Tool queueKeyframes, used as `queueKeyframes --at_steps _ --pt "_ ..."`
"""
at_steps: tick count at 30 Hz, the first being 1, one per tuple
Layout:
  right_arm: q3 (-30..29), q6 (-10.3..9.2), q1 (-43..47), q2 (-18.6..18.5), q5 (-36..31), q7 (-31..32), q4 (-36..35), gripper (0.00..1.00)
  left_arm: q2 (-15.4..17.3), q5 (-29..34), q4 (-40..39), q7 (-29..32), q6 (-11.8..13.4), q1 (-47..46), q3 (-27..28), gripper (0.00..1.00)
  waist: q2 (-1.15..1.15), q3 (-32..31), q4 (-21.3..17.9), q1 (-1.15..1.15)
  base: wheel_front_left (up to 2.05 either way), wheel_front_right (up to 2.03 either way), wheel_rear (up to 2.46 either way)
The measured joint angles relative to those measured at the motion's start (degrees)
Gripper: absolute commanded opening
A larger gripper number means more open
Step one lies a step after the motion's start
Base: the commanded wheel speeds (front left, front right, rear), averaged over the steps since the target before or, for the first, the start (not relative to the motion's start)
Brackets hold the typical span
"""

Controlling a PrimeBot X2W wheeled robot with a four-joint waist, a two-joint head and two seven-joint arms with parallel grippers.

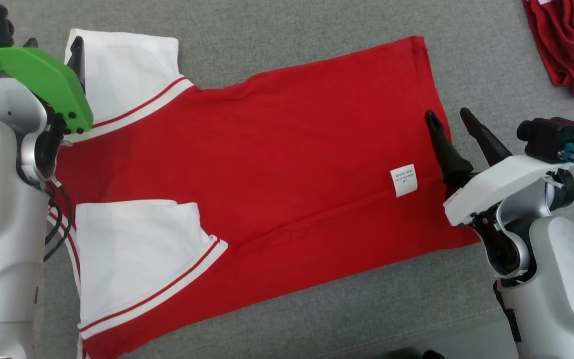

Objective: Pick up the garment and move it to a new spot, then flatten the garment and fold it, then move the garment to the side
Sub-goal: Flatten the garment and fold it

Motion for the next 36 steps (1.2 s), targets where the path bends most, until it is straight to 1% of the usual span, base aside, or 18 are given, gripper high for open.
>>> queueKeyframes --at_steps 6,12,13,14,15,16,17,21,24,31,34,36 --pt "1.7 0.0 -0.3 -0.5 0.4 0.4 -1.1 1.0 0.4 0.8 8.0 -0.4 0.4 -4.2 -0.5 1.0 0.0 2.5 -2.2 0.0 0.0 0.0 0.0" --pt "2.9 0.0 -0.5 -0.7 0.9 0.5 -1.5 1.0 0.9 0.9 12.1 -0.6 0.4 -6.4 -0.9 1.0 0.0 2.9 -3.4 0.0 0.0 0.0 0.0" --pt "3.0 0.0 -0.5 -0.7 1.0 0.5 -1.5 1.0 1.1 0.9 12.6 -0.6 0.3 -6.6 -1.0 0.98 0.0 2.9 -3.5 0.0 0.0 0.0 0.0" --pt "3.1 0.0 -0.5 -0.7 1.1 0.4 -1.5 1.0 1.2 1.0 13.2 -0.8 0.3 -6.7 -1.2 0.48 0.0 2.8 -3.6 0.0 0.0 0.0 0.0" --pt "3.1 0.0 -0.5 -0.8 1.3 0.3 -1.5 1.0 1.2 1.0 13.7 -1.0 0.3 -6.8 -1.3 0.35 0.0 2.7 -3.7 0.0 0.0 0.0 0.0" --pt "3.2 0.0 -0.5 -0.8 1.4 0.2 -1.5 1.0 1.3 1.0 14.2 -1.3 0.2 -6.9 -1.4 0.1 0.0 2.6 -3.7 0.0 0.0 0.0 0.0" --pt "3.2 0.0 -0.5 -1.0 1.4 0.1 -1.5 1.0 1.3 1.0 14.6 -1.8 -0.1 -7.0 -1.4 0.0 0.0 2.4 -3.8 0.0 0.0 0.0 0.0" --pt "3.2 0.0 -1.2 -1.6 1.3 -0.6 -1.4 1.0 1.1 0.9 16.1 -4.2 -0.7 -7.0 -1.5 0.0 0.0 1.9 -3.6 0.0 0.0 0.0 0.0" --pt "3.5 0.0 -2.8 -2.7 0.5 -1.0 -0.5 1.0 0.8 0.7 16.9 -6.8 -1.7 -7.0 -1.6 0.0 0.0 1.2 -3.1 0.0 0.0 0.0 0.0" --pt "5.0 0.0 -8.5 -7.8 -4.3 -0.8 4.9 1.0 -1.2 -0.6 16.1 -12.1 -4.5 -6.3 -2.1 0.0 0.0 -0.8 -0.6 0.0 0.0 0.0 0.0" --pt "6.4 0.0 -11.4 -10.7 -5.5 0.3 9.3 1.0 -2.0 -1.2 14.7 -14.0 -5.5 -5.0 -2.5 0.0 0.0 -1.8 1.0 0.0 0.0 0.0 0.0" --pt "6.8 0.0 -13.3 -11.8 -5.7 0.6 11.9 1.0 -2.8 -1.7 13.4 -14.9 -5.8 -4.3 -2.8 0.0 0.0 -2.3 2.2 0.0 0.0 0.0 0.0"
